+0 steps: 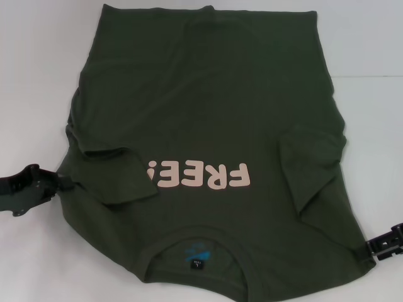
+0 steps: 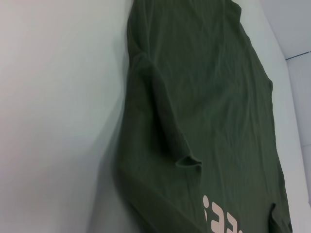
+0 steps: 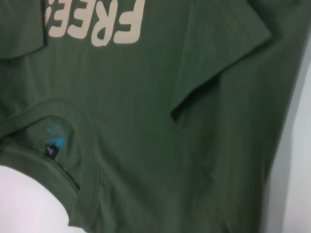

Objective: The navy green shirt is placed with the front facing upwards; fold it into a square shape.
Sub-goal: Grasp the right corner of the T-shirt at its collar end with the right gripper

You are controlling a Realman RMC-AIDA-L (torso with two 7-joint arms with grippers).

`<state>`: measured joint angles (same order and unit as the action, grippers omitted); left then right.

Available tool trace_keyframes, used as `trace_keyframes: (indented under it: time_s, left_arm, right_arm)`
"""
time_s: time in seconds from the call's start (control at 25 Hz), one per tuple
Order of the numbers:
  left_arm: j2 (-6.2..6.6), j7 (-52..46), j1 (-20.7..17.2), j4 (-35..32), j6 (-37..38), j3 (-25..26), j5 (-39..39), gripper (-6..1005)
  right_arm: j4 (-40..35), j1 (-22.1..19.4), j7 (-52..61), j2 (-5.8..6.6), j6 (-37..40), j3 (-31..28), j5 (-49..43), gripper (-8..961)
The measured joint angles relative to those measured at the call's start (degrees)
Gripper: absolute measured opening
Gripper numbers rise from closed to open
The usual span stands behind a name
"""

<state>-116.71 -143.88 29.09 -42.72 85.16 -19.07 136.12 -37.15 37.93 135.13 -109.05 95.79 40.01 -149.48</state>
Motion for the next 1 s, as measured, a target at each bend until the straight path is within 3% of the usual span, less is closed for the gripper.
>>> trace_keyframes:
  time_s: [0.68,1.0]
  left_arm:
    - [0.09,0.0,0.0,0.0,0.0,-0.1,-0.7,56]
    - [0.05,0.0,0.0,0.0,-0.1,-0.1,-0.8,56]
  right_arm:
    - [0.9,2.2,0.1,-3.31,-1.6,1.4,0.0,710]
    - [1.5,3.7,0.1,-4.22,-3.0,1.4,0.0,711]
